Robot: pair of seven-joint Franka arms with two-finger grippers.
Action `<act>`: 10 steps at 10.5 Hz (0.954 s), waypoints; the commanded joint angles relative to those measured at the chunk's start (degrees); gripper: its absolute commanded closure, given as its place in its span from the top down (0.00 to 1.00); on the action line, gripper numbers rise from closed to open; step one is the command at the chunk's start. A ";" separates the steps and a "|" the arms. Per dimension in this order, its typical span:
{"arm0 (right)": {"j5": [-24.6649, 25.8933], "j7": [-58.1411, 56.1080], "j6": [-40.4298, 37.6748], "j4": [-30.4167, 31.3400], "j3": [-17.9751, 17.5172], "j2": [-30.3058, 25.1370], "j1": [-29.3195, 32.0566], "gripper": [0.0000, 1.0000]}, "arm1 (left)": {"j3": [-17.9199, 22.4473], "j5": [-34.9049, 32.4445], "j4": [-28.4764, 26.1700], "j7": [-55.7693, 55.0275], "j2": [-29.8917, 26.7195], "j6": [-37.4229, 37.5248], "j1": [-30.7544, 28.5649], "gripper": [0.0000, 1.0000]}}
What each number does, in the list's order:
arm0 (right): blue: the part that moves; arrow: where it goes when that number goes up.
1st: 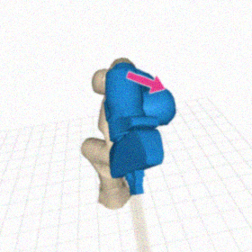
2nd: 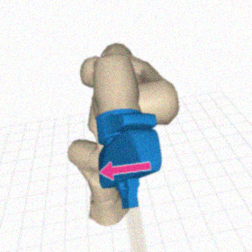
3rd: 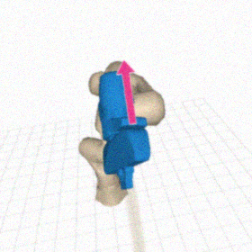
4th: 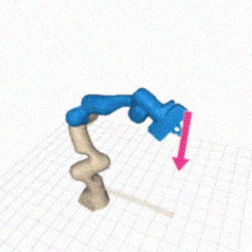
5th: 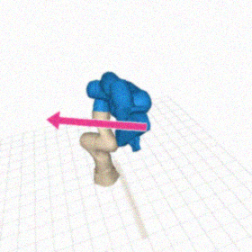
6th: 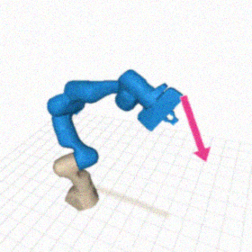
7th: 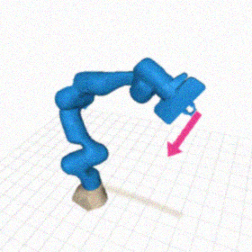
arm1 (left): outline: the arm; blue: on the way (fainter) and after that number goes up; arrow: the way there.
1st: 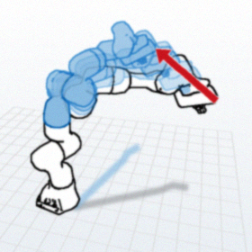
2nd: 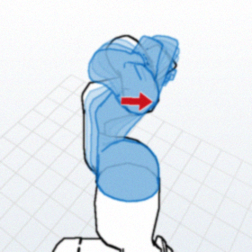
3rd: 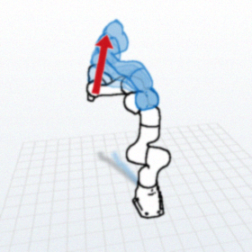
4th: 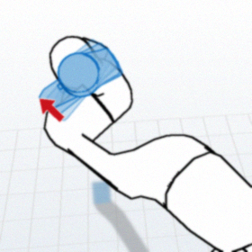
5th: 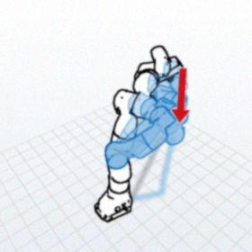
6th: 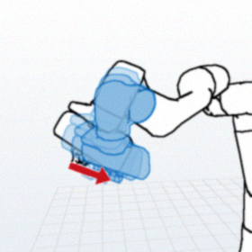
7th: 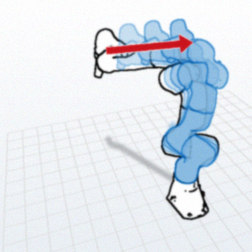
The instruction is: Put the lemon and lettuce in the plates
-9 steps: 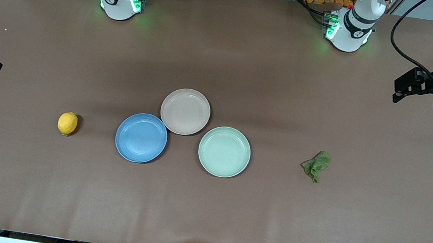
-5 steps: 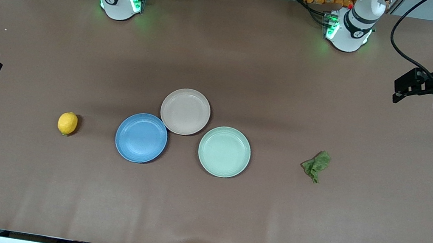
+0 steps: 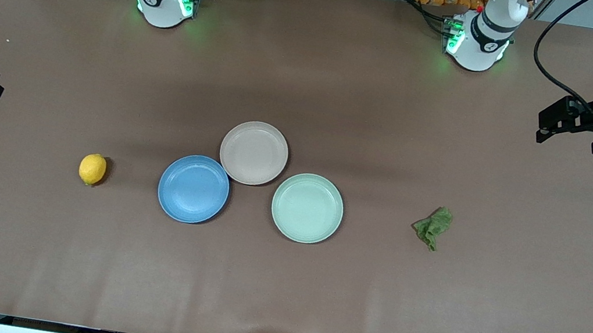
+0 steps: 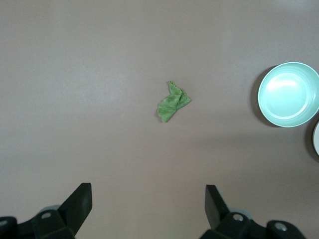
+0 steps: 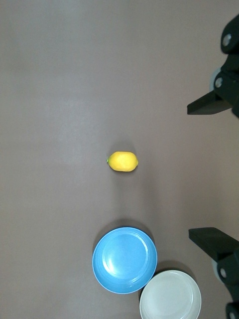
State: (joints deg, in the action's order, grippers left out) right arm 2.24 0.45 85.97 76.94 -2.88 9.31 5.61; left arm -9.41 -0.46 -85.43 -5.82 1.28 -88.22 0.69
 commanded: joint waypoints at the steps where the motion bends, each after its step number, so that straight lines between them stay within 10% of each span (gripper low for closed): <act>1: 0.83 -0.18 -0.45 -0.30 -0.37 0.09 0.10 1.00 | 0.09 0.73 0.79 0.46 4.41 -0.19 -0.34 1.00; 10: 0.83 0.43 -5.55 0.84 -0.37 0.09 0.54 1.00 | 0.18 0.73 -0.17 0.55 18.20 -12.92 0.09 1.00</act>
State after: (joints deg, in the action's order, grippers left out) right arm 2.25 0.48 80.97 77.57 -2.83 9.52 5.63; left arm -9.09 -0.46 -85.88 -5.82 16.37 -98.66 0.55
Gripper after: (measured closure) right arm 0.000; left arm 0.000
